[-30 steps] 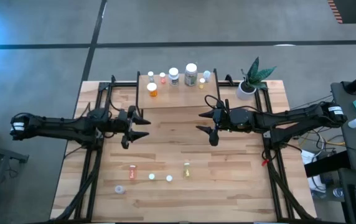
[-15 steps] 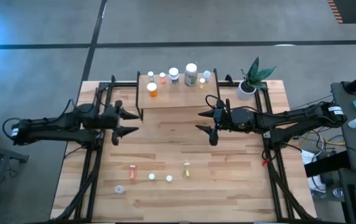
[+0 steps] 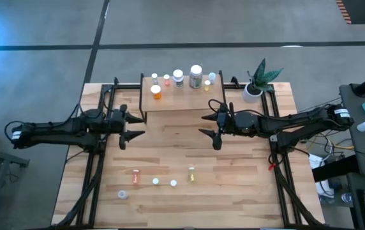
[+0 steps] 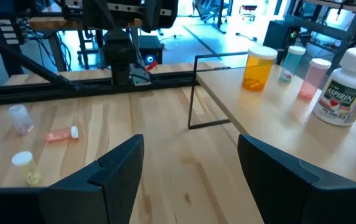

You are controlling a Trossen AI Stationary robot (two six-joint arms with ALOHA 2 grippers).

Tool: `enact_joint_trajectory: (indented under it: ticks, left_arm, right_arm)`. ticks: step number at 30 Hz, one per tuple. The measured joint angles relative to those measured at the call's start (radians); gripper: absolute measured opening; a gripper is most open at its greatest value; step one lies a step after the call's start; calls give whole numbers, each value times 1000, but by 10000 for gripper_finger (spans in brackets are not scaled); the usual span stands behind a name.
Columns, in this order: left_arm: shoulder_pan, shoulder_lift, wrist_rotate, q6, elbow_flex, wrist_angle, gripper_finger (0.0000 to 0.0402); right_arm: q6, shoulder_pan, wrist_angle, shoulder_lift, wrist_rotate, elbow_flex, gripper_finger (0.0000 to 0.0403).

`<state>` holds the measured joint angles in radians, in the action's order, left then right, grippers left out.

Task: Pick and place medicine bottles onto shelf by color
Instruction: Put the left yellow medicine bottle on the shelf

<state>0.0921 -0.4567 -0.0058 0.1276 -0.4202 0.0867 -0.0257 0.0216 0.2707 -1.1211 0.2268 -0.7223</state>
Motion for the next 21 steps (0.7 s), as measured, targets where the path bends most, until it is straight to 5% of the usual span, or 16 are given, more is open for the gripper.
enact_joint_trajectory:
  ticks: [21]
  left_arm:
    - [-1,-52,38,119,39,-102,231]
  right_arm:
    - [-16,0,-1,-11,-53,11,249]
